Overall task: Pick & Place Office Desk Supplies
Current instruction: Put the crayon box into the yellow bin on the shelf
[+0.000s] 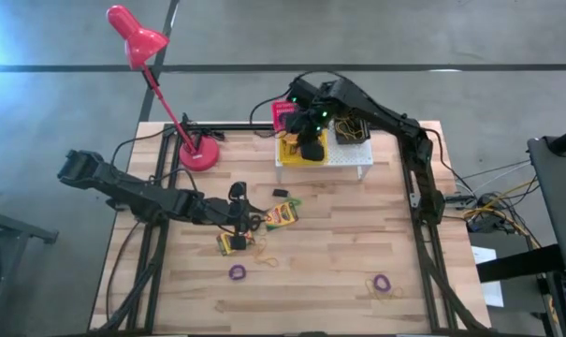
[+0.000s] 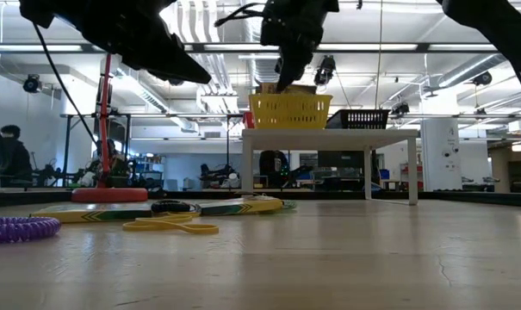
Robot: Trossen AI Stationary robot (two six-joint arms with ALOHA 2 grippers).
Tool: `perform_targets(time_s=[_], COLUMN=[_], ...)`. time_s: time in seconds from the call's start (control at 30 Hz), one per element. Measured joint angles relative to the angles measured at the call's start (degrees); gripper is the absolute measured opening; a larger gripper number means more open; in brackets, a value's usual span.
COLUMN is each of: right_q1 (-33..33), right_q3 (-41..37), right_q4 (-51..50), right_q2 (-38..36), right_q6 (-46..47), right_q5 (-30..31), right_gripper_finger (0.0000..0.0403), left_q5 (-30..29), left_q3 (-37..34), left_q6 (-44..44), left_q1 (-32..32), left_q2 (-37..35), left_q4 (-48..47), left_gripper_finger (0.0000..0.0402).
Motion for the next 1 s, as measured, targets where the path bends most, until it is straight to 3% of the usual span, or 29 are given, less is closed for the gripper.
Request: perform_targets(time_s=[0.37,0.57,1.0], right_q1=[-7.67,-8.87,-9.8], right_q3=[0.22,0.22,-0.35], right_q4=[-3.17,-3.89,-4.52], right_q2=[2.22,4.33,4.74], right_q6=[-0.26,-1.74,-3.08], right_q5=[-21.51,-29.59,-30.71], right_gripper_finger=[0.0033,0.0034,0.0034], left_q5=[0.0,0.0,-0.52], left_q3=[0.0,0.02,0.04], left_q6=[0.16,0.15,-0.9], left_q1=[0.35,1.34,4.7], left_q2=[-0.07,-0.11,-0.11], left_q4=[0.19,0.19,1.53], left_gripper_finger=[0.0106,0.0106,0.0106])
